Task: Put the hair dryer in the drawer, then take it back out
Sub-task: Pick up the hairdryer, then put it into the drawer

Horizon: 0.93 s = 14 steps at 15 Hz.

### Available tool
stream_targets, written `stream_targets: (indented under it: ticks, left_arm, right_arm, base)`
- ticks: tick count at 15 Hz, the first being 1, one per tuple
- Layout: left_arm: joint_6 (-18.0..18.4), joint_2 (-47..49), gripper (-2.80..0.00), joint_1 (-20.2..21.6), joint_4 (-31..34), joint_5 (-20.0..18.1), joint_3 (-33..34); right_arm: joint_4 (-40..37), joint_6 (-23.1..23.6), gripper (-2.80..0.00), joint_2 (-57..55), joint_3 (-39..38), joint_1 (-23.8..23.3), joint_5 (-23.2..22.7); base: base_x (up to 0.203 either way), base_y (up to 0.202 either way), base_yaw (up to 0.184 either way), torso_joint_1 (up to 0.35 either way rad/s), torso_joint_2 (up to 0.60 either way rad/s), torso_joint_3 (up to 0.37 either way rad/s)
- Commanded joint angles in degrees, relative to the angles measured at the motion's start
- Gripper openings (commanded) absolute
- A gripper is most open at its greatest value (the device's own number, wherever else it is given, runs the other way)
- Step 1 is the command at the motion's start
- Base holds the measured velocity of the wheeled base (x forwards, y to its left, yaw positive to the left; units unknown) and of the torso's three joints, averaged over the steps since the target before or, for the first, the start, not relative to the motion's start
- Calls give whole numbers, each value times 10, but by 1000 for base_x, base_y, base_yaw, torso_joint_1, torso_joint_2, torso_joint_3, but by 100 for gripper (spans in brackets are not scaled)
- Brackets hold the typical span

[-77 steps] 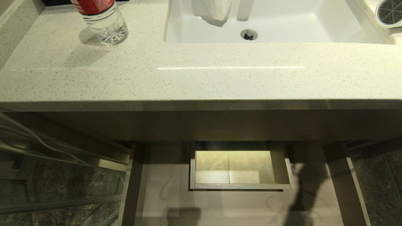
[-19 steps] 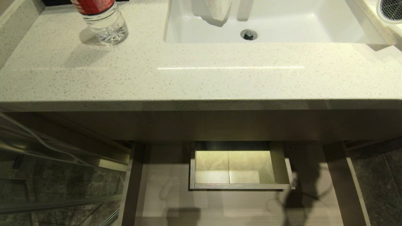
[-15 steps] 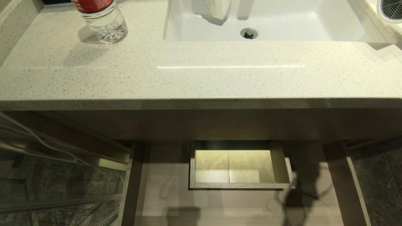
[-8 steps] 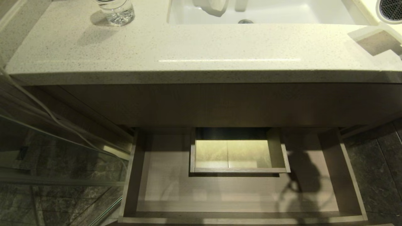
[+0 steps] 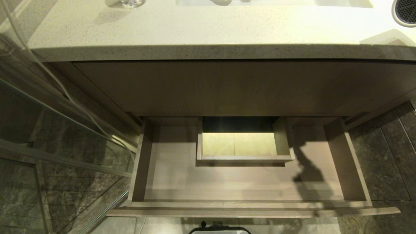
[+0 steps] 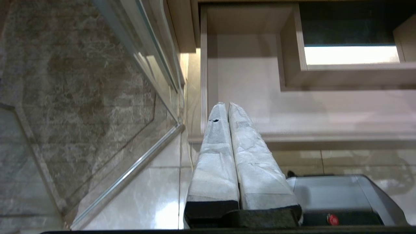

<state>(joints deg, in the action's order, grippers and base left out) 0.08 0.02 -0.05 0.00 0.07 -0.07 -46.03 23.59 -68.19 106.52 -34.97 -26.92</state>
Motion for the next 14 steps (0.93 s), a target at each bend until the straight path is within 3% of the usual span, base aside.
stream_targets:
  ticks: [1, 4, 7, 10, 14]
  left_arm:
    - [0, 0, -280, 0, 0, 0, 0]
    - [0, 0, -280, 0, 0, 0, 1]
    - [0, 0, -280, 0, 0, 0, 0]
    - [0, 0, -280, 0, 0, 0, 1]
    - [0, 0, -280, 0, 0, 0, 1]
  right_arm:
    - [-3, 1, -280, 5, -2, 0, -2]
    - [-1, 1, -280, 8, -6, 0, 0]
    - [-1, 1, -280, 14, -9, 0, 0]
    - [-2, -2, -280, 21, -17, 0, 0]
    - [0, -2, -280, 33, -30, 1, -2]
  base:
    - [0, 0, 0, -325, 2, -325]
    - [0, 0, 0, -292, -18, -324]
    - [0, 0, 0, -92, -16, -105]
    - [0, 0, 0, -20, 13, -7]
    - [0, 0, 0, -236, 405, 168]
